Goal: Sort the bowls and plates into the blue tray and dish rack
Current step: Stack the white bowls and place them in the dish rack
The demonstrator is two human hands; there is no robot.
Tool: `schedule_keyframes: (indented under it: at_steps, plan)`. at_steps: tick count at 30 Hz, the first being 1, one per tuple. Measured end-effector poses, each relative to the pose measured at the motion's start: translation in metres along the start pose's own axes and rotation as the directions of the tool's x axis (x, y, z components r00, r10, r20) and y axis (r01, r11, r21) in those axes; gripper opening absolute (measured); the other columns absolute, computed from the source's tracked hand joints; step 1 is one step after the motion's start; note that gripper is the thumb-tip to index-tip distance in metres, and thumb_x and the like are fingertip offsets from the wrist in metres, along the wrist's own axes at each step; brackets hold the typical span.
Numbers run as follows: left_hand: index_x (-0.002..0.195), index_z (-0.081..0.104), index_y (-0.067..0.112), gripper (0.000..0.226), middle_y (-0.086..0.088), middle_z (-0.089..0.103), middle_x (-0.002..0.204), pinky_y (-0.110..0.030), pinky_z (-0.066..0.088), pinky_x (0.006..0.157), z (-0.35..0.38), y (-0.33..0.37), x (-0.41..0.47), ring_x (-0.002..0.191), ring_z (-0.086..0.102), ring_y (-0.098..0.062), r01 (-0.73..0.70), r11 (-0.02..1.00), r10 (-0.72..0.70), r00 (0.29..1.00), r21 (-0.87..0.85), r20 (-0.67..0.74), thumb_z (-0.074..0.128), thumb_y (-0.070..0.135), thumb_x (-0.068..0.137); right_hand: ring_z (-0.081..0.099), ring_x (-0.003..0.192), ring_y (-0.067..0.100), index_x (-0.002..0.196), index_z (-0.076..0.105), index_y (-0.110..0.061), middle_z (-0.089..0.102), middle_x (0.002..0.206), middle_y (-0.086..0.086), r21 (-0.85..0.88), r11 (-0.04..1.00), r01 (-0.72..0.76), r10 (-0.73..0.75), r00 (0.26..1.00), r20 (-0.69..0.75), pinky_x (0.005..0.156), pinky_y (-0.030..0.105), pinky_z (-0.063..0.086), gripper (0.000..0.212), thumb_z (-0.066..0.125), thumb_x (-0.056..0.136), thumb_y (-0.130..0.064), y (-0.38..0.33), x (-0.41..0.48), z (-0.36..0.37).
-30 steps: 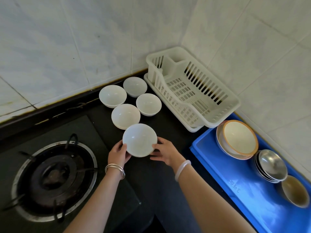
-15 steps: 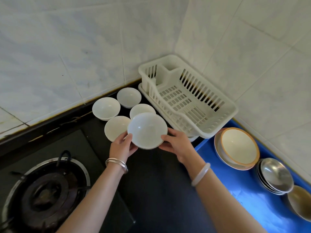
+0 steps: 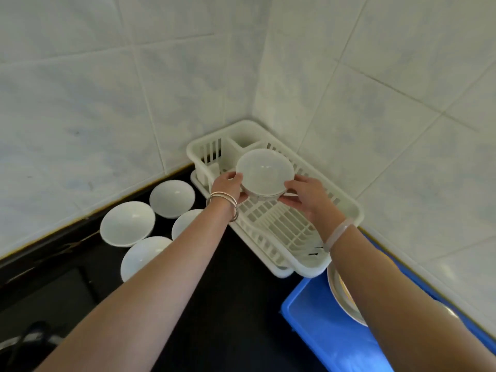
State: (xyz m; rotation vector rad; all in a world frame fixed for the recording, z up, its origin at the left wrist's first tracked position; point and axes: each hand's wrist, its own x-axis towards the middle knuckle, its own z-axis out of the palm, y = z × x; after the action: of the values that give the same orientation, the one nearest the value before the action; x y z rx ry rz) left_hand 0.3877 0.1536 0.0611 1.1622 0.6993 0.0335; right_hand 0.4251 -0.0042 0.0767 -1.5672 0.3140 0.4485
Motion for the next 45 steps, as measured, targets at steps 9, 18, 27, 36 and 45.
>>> schedule_keyframes:
  at_steps: [9, 18, 27, 36, 45]
  plan:
    - [0.127, 0.049, 0.004, 0.034, -0.021, 0.050, 0.129, -0.043, 0.051, 0.071, 0.035, -0.011, 0.077, 0.093, 0.051, -0.032, 0.072, 0.986, -0.071, 0.997, 0.149, -0.013, 0.038, 0.008, 0.095, 0.063, 0.099, 0.032, 0.104, 0.060, -0.007, 0.060, 0.118, 0.021, -0.025, 0.996, -0.088, 0.086, 0.993, -0.078, 0.074, 0.036, 0.056, 0.017, 0.052, 0.091, 0.001, 0.023, 0.084, 0.003]
    - [0.126, 0.050, 0.001, 0.034, -0.014, 0.045, 0.105, -0.043, 0.051, 0.069, 0.033, -0.023, 0.109, 0.091, 0.048, -0.032, 0.086, 0.967, -0.081, 0.996, 0.240, -0.028, 0.036, 0.008, 0.096, 0.060, 0.103, 0.031, 0.118, 0.057, -0.003, 0.058, 0.117, 0.016, -0.063, 0.993, -0.102, 0.096, 0.991, -0.093, 0.075, 0.035, 0.055, 0.025, 0.049, 0.094, -0.004, 0.040, 0.117, 0.013]
    - [0.127, 0.051, 0.003, 0.034, -0.010, 0.044, 0.105, -0.047, 0.048, 0.092, 0.034, -0.036, 0.124, 0.091, 0.048, -0.030, 0.098, 0.984, -0.092, 0.995, 0.147, -0.042, 0.037, 0.009, 0.097, 0.059, 0.078, 0.015, 0.123, 0.056, -0.010, 0.057, 0.095, 0.001, -0.019, 0.999, -0.036, 0.033, 0.993, -0.111, 0.074, 0.032, 0.054, 0.028, 0.047, 0.097, -0.017, 0.054, 0.128, 0.015]
    - [0.079, 0.060, 0.002, 0.023, -0.012, 0.054, 0.076, -0.042, 0.049, 0.082, 0.032, -0.032, 0.124, 0.078, 0.052, -0.029, 0.096, 0.985, -0.088, 0.994, 0.142, -0.058, 0.040, 0.007, 0.088, 0.064, 0.085, 0.025, 0.112, 0.053, -0.017, 0.058, 0.087, -0.001, 0.010, 0.998, -0.056, 0.057, 0.985, -0.161, 0.080, 0.039, 0.057, 0.022, 0.043, 0.098, -0.031, 0.049, 0.113, 0.019]
    - [0.077, 0.062, 0.005, 0.027, -0.008, 0.047, 0.062, -0.029, 0.039, 0.064, 0.006, -0.019, 0.087, 0.060, 0.043, -0.022, -0.063, 0.929, 0.058, 0.998, 0.365, 0.023, 0.043, 0.020, 0.090, 0.061, 0.099, 0.032, 0.115, 0.057, -0.018, 0.060, 0.122, 0.018, -0.313, 0.943, 0.117, -0.171, 0.973, -0.152, 0.095, 0.052, 0.049, 0.029, 0.035, 0.101, -0.029, 0.029, 0.058, 0.017]
